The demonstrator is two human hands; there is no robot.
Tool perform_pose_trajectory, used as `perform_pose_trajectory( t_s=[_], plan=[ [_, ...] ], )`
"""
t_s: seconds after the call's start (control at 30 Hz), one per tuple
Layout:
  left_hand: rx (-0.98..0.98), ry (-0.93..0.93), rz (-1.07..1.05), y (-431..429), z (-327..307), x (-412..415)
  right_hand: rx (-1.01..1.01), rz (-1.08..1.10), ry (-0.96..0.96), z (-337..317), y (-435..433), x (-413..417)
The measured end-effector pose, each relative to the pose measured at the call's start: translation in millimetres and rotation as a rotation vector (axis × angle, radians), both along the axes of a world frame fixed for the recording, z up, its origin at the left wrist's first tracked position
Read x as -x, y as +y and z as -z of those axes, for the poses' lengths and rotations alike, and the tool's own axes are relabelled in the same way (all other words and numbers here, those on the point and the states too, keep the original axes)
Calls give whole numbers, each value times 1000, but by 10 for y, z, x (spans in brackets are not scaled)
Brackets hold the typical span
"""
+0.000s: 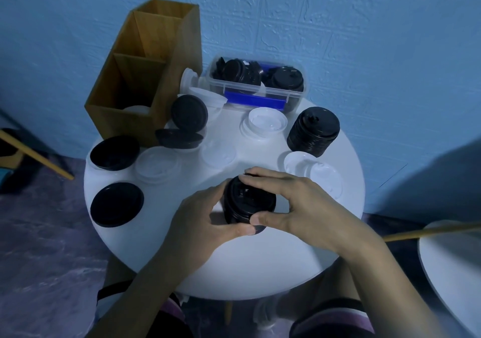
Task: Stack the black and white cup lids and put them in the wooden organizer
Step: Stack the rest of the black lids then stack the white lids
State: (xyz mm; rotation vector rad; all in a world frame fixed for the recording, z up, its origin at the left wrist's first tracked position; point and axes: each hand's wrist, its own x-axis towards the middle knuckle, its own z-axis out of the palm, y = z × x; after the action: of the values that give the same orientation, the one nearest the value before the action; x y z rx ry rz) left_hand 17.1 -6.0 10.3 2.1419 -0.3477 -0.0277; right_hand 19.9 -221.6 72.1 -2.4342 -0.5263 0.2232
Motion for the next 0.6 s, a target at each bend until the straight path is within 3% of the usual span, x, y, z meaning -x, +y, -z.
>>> perform_pose_trajectory(
  t_s=[0.37,0.6],
  plan=[
    [17,34,77,51,-81,-121,-132,121,-77,110,143,-37],
    [6,-10,59,73,-41,-122,-225,150,7,174,219,-62]
  ],
)
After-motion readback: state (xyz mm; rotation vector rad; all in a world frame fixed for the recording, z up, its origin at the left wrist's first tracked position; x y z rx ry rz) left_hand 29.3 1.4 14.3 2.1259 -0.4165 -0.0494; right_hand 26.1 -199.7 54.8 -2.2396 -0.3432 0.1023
